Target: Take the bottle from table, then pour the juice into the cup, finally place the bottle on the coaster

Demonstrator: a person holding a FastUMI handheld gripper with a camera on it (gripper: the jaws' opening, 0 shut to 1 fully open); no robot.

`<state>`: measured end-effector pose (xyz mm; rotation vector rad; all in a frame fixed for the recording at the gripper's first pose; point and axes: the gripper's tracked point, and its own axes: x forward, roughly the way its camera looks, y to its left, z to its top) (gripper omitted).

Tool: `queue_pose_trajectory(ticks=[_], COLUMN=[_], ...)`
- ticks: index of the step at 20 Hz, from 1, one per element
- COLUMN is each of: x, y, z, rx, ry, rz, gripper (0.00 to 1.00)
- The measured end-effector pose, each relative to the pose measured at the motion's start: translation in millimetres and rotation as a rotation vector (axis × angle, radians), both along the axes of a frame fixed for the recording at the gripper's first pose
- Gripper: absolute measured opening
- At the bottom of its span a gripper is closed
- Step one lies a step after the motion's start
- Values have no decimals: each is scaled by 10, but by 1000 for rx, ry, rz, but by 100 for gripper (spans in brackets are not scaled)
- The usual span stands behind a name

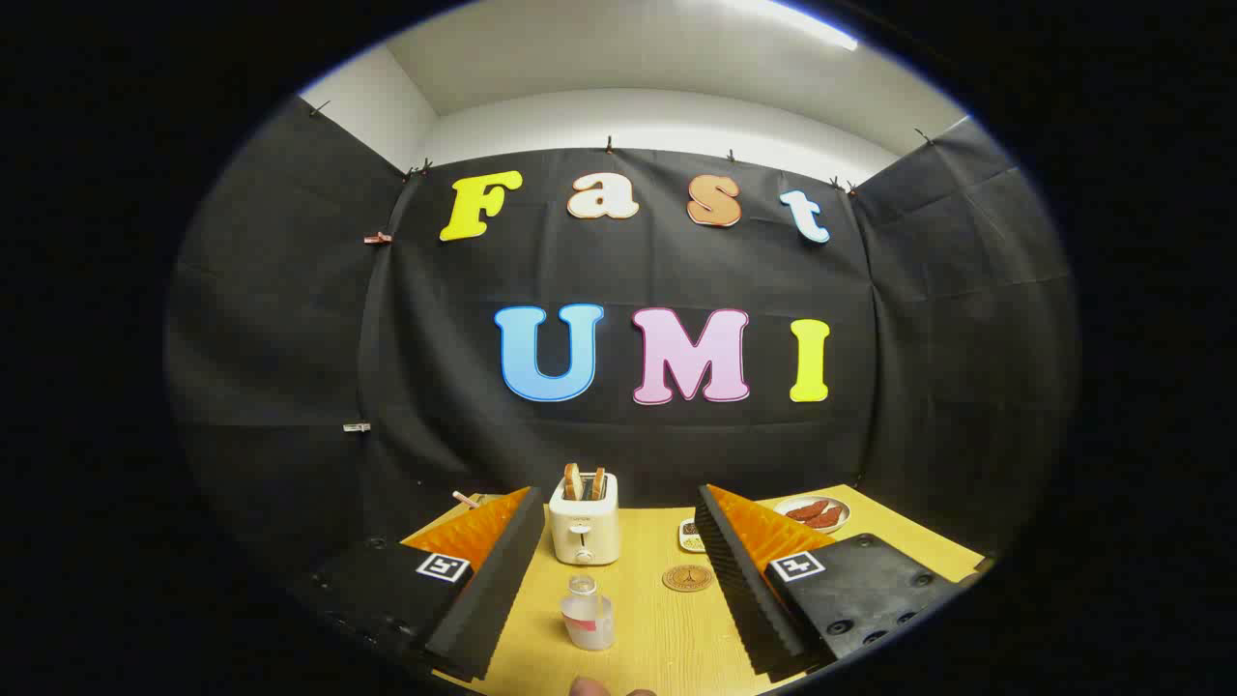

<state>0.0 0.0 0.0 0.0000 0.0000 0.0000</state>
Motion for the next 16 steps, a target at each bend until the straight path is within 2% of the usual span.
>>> queue_pose_trajectory(ticks=[6,10,16], x=[22,26,62], y=[19,-45,72], z=[-88,-244,-455], rx=[-5,-5,-7], ry=[4,33,74], rz=[4,-32,6], gripper=[96,96,96])
